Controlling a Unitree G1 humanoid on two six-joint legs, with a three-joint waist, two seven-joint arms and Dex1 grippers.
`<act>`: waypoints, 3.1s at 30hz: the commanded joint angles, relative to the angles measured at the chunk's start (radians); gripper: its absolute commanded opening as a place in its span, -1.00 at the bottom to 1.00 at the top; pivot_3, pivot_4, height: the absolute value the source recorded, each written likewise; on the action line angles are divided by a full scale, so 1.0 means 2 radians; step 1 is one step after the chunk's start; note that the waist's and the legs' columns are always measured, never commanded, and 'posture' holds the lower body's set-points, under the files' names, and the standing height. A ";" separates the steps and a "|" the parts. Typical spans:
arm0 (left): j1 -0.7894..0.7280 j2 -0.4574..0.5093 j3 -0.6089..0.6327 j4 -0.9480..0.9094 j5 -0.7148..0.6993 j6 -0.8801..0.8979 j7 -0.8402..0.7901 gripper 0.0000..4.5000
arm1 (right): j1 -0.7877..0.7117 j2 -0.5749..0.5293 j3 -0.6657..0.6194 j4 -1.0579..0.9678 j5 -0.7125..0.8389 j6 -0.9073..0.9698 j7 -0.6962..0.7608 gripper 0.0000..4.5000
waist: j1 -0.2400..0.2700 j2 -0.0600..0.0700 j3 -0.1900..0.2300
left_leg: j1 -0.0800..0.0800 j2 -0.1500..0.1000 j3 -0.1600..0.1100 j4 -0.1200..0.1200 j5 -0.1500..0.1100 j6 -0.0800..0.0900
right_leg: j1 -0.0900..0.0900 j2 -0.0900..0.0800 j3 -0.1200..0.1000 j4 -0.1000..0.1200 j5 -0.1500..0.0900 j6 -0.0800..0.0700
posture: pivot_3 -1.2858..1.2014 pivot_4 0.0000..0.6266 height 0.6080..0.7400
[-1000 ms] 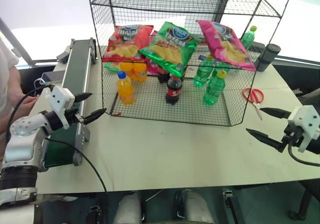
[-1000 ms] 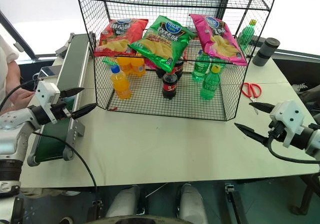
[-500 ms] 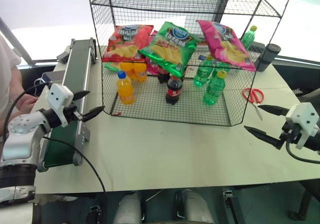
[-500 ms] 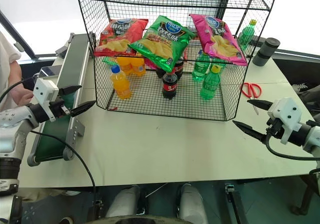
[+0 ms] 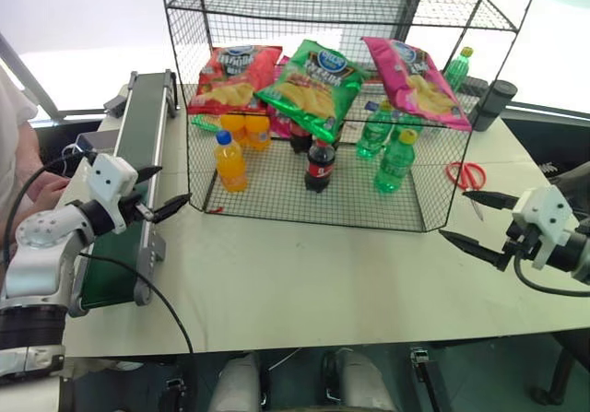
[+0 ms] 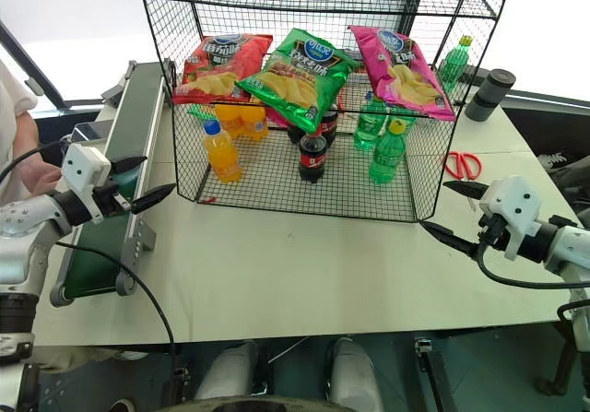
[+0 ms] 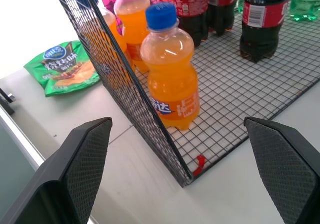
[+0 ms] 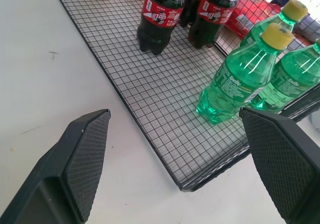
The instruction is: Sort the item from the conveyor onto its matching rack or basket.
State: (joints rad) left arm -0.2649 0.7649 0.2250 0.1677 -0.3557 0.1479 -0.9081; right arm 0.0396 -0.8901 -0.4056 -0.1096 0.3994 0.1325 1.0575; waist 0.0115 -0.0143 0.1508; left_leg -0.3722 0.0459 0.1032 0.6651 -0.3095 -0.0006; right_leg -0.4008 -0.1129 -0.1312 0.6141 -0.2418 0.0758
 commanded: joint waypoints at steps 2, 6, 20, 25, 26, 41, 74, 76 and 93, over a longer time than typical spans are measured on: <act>0.007 0.006 0.023 -0.021 -0.010 -0.002 0.002 1.00 | -0.007 -0.006 -0.007 -0.010 0.017 0.014 0.005 0.91 | 0.000 0.000 0.000 | 0.000 0.000 0.000 0.000 0.000 0.000 | 0.000 0.000 0.000 0.000 0.000 0.000 | 0.03 -0.52 1.00; 0.009 0.006 0.023 -0.022 -0.010 0.001 0.002 1.00 | -0.003 -0.001 -0.008 -0.016 0.017 0.017 0.002 0.91 | 0.000 0.000 0.000 | 0.000 0.000 0.000 0.000 0.000 0.000 | 0.000 0.000 0.000 0.000 0.000 0.000 | 0.03 -0.52 1.00; 0.008 0.001 0.017 -0.024 -0.007 0.001 -0.001 1.00 | 0.006 0.002 -0.009 -0.024 0.013 0.014 -0.004 0.91 | 0.000 0.000 0.000 | 0.000 0.000 0.000 0.000 0.000 0.000 | 0.000 0.000 0.000 0.000 0.000 0.000 | 0.03 -0.52 1.00; 0.012 0.001 0.017 -0.029 -0.007 0.004 0.001 1.00 | 0.001 0.003 -0.006 -0.021 0.012 0.013 -0.005 0.91 | 0.000 0.000 0.000 | 0.000 0.000 0.000 0.000 0.000 0.000 | 0.000 0.000 0.000 0.000 0.000 0.000 | 0.03 -0.52 1.00; 0.013 0.001 0.017 -0.030 -0.007 0.005 0.001 1.00 | 0.000 0.003 -0.005 -0.020 0.012 0.012 -0.005 0.91 | 0.000 0.000 0.000 | 0.000 0.000 0.000 0.000 0.000 0.000 | 0.000 0.000 0.000 0.000 0.000 0.000 | 0.03 -0.52 1.00; 0.018 0.000 0.015 -0.038 -0.007 0.010 -0.001 1.00 | -0.001 0.003 -0.004 -0.018 0.012 0.008 -0.004 0.91 | 0.000 0.000 0.000 | 0.000 0.000 0.000 0.000 0.000 0.000 | 0.000 0.000 0.000 0.000 0.000 0.000 | 0.03 -0.52 1.00; 0.021 -0.009 0.012 -0.030 -0.002 0.004 -0.008 1.00 | -0.006 0.003 0.012 -0.008 0.005 -0.008 -0.006 0.91 | 0.000 0.000 0.000 | 0.000 0.000 0.000 0.000 0.000 0.000 | 0.000 0.000 0.000 0.000 0.000 0.000 | 0.03 -0.52 1.00; 0.022 -0.008 0.013 -0.031 -0.002 0.005 -0.008 1.00 | -0.007 0.003 0.012 -0.008 0.006 -0.008 -0.007 0.91 | 0.000 0.000 0.000 | 0.000 0.000 0.000 0.000 0.000 0.000 | 0.000 0.000 0.000 0.000 0.000 0.000 | 0.03 -0.52 1.00; 0.030 -0.008 0.016 -0.029 -0.002 0.007 -0.004 1.00 | -0.023 0.003 0.025 -0.011 0.009 -0.002 -0.009 0.91 | 0.000 0.000 0.000 | 0.000 0.000 0.000 0.000 0.000 0.000 | 0.000 0.000 0.000 0.000 0.000 0.000 | 0.03 -0.52 1.00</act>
State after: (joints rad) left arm -0.2065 0.7423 0.2390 0.1183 -0.3576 0.1687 -0.9199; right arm 0.0114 -0.8826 -0.3412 -0.1145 0.4061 0.1331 1.0428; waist 0.0121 -0.0142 0.1508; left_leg -0.3723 0.0459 0.1032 0.6651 -0.3095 -0.0005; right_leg -0.4008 -0.1129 -0.1311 0.6140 -0.2418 0.0757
